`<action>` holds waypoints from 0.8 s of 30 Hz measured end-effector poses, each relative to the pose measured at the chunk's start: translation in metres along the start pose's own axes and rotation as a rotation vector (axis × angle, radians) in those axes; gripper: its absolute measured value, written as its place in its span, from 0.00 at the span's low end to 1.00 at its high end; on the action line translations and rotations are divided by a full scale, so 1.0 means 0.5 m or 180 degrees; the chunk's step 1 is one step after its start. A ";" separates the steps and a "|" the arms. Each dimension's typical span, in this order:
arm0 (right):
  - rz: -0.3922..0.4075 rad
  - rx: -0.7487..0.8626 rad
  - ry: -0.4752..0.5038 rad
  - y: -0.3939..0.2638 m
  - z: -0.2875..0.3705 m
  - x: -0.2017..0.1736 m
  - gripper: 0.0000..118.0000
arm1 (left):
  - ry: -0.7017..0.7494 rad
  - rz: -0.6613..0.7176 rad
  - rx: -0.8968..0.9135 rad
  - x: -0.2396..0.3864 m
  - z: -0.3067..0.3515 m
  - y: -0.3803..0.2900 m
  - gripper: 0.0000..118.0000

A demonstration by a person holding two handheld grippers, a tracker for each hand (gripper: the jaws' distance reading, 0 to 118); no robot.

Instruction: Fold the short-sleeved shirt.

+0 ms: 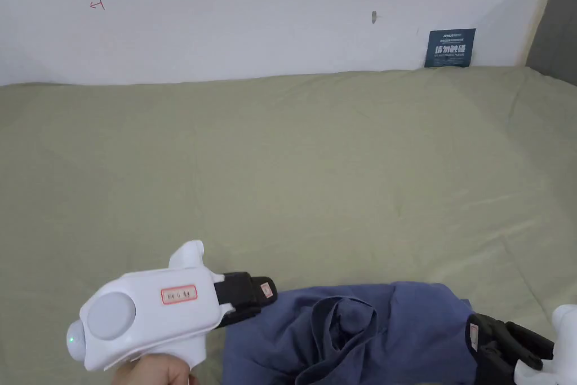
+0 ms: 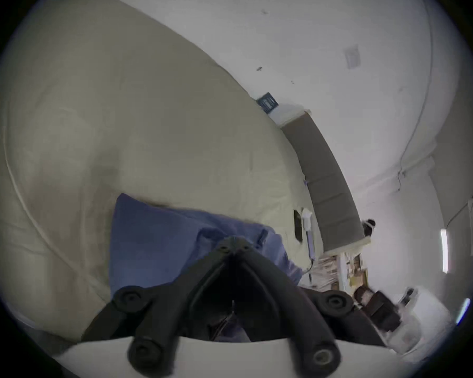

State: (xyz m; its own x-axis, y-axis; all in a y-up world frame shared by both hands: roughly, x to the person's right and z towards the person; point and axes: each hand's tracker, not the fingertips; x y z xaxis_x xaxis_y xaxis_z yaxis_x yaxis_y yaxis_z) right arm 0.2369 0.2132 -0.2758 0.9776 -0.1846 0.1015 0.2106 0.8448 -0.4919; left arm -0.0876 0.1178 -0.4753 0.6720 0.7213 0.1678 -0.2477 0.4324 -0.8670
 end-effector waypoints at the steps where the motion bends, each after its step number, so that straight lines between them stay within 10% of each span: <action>1: -0.0005 0.0015 0.0011 0.000 0.002 -0.001 0.01 | 0.0087 -0.0056 0.0003 -0.008 -0.006 -0.016 0.00; 24: -0.0006 0.0079 -0.0008 0.002 0.025 -0.003 0.01 | -0.0536 0.0103 -0.0698 0.062 -0.249 -0.207 0.00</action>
State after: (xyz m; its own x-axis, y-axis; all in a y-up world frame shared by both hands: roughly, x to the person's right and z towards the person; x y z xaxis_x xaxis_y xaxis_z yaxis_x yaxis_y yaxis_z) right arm 0.2357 0.2205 -0.2658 0.9772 -0.1849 0.1047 0.2125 0.8566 -0.4701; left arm 0.0457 0.0278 -0.4386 0.5364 0.8204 0.1981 -0.0977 0.2935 -0.9509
